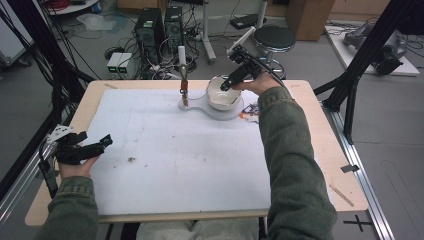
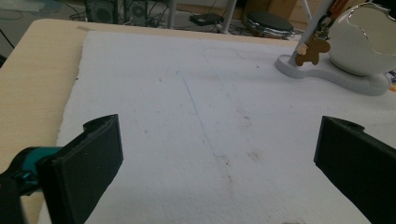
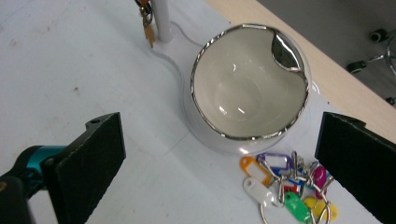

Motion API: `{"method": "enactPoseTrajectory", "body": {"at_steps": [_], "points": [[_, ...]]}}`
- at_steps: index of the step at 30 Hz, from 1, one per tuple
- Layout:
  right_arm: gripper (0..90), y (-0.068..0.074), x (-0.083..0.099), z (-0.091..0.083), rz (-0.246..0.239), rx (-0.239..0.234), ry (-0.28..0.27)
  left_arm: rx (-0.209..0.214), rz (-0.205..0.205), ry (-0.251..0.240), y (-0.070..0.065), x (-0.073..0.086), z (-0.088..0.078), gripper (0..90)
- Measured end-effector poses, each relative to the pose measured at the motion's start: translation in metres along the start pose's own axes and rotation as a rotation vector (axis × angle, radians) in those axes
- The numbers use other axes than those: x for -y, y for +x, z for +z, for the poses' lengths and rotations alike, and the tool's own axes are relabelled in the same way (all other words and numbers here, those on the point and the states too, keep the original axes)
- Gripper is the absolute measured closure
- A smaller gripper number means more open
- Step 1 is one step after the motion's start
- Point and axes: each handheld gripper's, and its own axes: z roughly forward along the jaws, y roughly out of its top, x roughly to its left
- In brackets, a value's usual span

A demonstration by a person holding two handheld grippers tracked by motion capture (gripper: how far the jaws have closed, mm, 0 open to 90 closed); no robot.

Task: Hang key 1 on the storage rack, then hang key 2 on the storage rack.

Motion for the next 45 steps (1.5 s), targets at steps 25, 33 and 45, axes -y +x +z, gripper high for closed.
{"method": "enactPoseTrajectory", "body": {"at_steps": [25, 33, 45], "points": [[3.2, -0.051, 0.096, 0.018, 0.16, 0.011, -0.042, -0.001, -0.001, 0.005, -0.001, 0.0, 0.002, 1.7], [3.2, -0.061, 0.113, 0.029, 0.174, 0.021, -0.054, -0.003, -0.004, 0.002, -0.001, 0.0, 0.002, 1.7], [3.2, -0.066, 0.121, 0.045, 0.146, 0.015, -0.041, -0.003, -0.002, 0.005, -0.001, 0.0, 0.002, 1.7]]}}
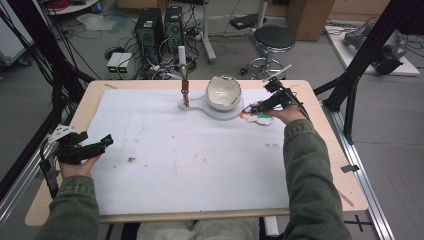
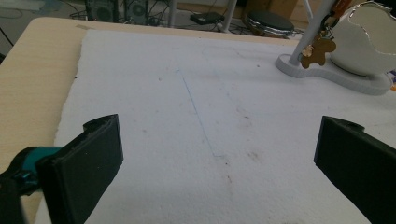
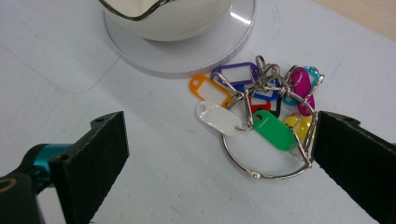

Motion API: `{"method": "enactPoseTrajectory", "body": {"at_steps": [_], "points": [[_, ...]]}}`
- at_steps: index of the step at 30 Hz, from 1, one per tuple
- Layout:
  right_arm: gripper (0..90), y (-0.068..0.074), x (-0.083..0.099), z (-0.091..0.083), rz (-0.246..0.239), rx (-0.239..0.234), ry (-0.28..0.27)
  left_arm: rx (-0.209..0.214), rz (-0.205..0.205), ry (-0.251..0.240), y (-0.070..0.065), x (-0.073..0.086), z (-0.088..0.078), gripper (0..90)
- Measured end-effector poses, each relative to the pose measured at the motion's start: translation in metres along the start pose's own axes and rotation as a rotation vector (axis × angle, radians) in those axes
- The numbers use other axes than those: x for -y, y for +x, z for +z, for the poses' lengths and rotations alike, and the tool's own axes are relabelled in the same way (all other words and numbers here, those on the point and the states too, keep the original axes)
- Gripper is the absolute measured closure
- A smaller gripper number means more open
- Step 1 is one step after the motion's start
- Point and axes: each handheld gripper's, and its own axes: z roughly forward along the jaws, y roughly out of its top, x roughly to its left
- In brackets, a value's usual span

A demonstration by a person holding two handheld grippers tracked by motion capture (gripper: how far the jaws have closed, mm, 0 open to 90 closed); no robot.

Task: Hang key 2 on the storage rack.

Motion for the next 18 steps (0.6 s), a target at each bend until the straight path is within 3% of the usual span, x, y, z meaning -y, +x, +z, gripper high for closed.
{"method": "enactPoseTrajectory", "body": {"at_steps": [18], "points": [[3.2, -0.01, -0.001, 0.023, 0.005, 0.002, 0.022, 0.001, 0.008, 0.005, 0.0, 0.0, 0.001, 1.7]]}}
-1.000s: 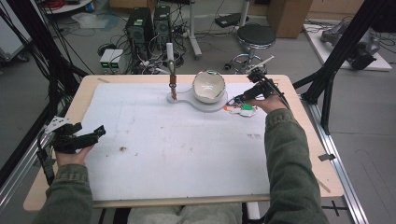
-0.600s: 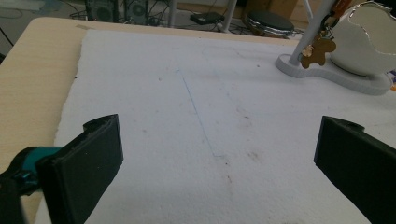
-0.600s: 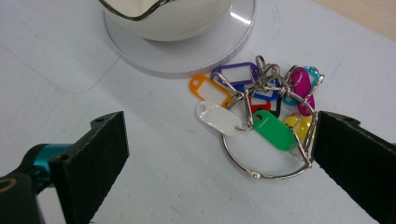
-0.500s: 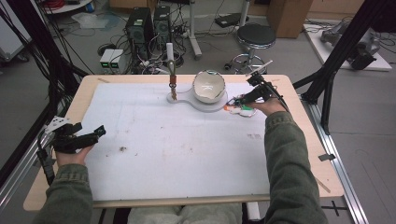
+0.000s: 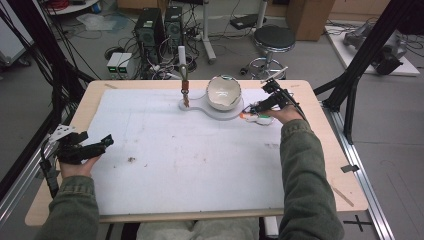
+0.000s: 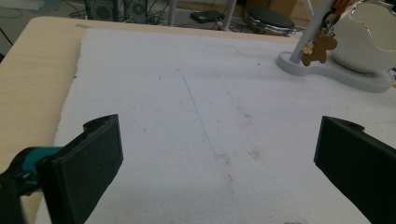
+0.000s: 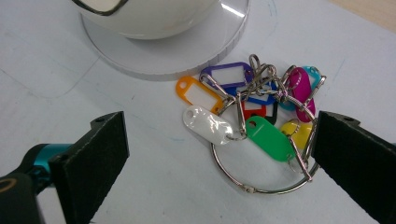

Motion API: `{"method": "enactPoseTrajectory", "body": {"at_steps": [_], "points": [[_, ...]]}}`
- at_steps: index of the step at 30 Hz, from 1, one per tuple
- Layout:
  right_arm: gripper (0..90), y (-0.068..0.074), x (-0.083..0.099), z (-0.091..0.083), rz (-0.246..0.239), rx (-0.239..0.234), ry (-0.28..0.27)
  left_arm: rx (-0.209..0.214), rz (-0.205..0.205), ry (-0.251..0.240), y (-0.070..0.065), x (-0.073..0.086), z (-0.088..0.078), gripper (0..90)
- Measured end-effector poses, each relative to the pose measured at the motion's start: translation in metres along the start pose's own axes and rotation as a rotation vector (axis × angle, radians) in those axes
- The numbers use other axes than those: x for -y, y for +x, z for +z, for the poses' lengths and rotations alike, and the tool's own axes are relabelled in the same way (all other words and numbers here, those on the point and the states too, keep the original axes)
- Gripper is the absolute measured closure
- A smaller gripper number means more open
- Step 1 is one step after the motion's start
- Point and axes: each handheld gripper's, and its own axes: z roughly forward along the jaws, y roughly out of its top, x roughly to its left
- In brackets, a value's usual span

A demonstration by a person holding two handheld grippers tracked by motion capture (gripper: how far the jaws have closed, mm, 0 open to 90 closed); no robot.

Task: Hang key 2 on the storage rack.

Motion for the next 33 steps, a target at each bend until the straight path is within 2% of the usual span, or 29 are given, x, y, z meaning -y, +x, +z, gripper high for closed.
{"method": "enactPoseTrajectory", "body": {"at_steps": [10, 16, 25, 30, 32, 33], "points": [[4.1, -0.002, -0.001, 0.014, -0.01, -0.008, 0.021, 0.0, 0.006, 0.006, 0.0, 0.0, 0.0, 1.7], [4.4, -0.005, 0.0, 0.023, 0.014, -0.03, 0.035, 0.001, 0.008, 0.006, -0.001, 0.0, 0.0, 1.7], [5.3, -0.006, 0.001, 0.037, 0.012, -0.028, 0.075, 0.002, 0.009, 0.006, 0.0, 0.0, 0.0, 1.7], [5.5, -0.009, 0.004, 0.045, 0.033, -0.029, 0.081, 0.003, 0.009, 0.004, -0.001, 0.0, 0.001, 1.7], [7.3, -0.01, 0.009, 0.05, 0.041, -0.029, 0.065, 0.004, 0.013, 0.005, -0.001, 0.0, 0.0, 1.7], [12.1, -0.01, 0.013, 0.054, 0.039, -0.028, 0.072, 0.004, 0.012, 0.005, -0.001, 0.0, 0.001, 1.7]]}}
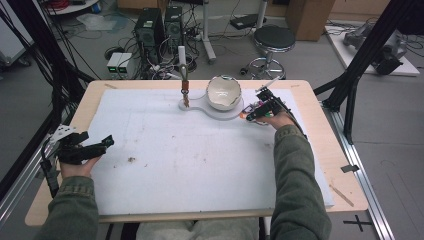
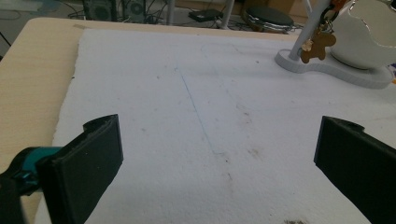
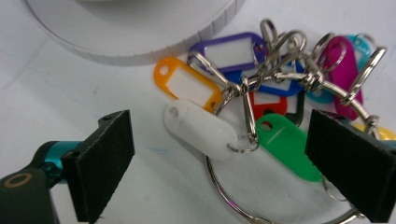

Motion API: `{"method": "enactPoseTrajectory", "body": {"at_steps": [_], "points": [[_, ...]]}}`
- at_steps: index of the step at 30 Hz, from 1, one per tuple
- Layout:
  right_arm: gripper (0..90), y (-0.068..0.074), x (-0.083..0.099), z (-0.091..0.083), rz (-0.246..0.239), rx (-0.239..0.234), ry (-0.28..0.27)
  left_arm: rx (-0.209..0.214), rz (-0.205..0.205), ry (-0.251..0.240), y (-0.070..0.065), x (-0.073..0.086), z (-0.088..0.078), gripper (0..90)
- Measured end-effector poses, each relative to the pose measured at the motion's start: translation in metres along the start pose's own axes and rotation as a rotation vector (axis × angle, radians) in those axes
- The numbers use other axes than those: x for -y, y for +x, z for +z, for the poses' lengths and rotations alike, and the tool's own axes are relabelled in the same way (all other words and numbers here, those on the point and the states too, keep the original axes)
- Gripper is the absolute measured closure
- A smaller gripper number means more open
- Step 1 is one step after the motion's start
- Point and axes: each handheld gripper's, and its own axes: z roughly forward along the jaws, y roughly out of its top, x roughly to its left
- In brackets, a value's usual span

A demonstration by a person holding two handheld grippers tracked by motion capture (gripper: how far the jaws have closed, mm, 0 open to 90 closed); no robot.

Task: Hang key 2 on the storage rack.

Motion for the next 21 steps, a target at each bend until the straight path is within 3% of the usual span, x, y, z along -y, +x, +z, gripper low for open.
{"method": "enactPoseTrajectory", "body": {"at_steps": [4, 5, 16, 19, 20, 21], "points": [[19.0, 0.0006, 0.0019, 0.0028, -0.013, -0.004, -0.002, 0.0, 0.002, 0.005, 0.0, 0.0, 0.0005, 1.7], [25.9, 0.0008, 0.0016, 0.0018, -0.018, -0.011, -0.017, 0.001, 0.002, 0.005, -0.0001, 0.0001, 0.0008, 1.7], [39.9, 0.0014, 0.0013, 0.008, -0.013, 0.01, -0.005, 0.002, 0.002, 0.004, -0.0009, 0.0003, 0.0016, 1.7], [45.9, -0.0002, 0.0004, 0.008, 0.013, 0.026, -0.013, 0.002, 0.004, 0.006, -0.001, 0.0002, 0.0017, 1.7], [49.0, -0.0015, 0.0003, 0.0077, 0.035, 0.018, -0.013, 0.003, 0.006, 0.007, -0.001, 0.0002, 0.0017, 1.7], [57.9, -0.0034, 0.0007, 0.0082, 0.079, -0.024, -0.013, 0.002, 0.007, 0.007, -0.0009, 0.0002, 0.0018, 1.7]]}}
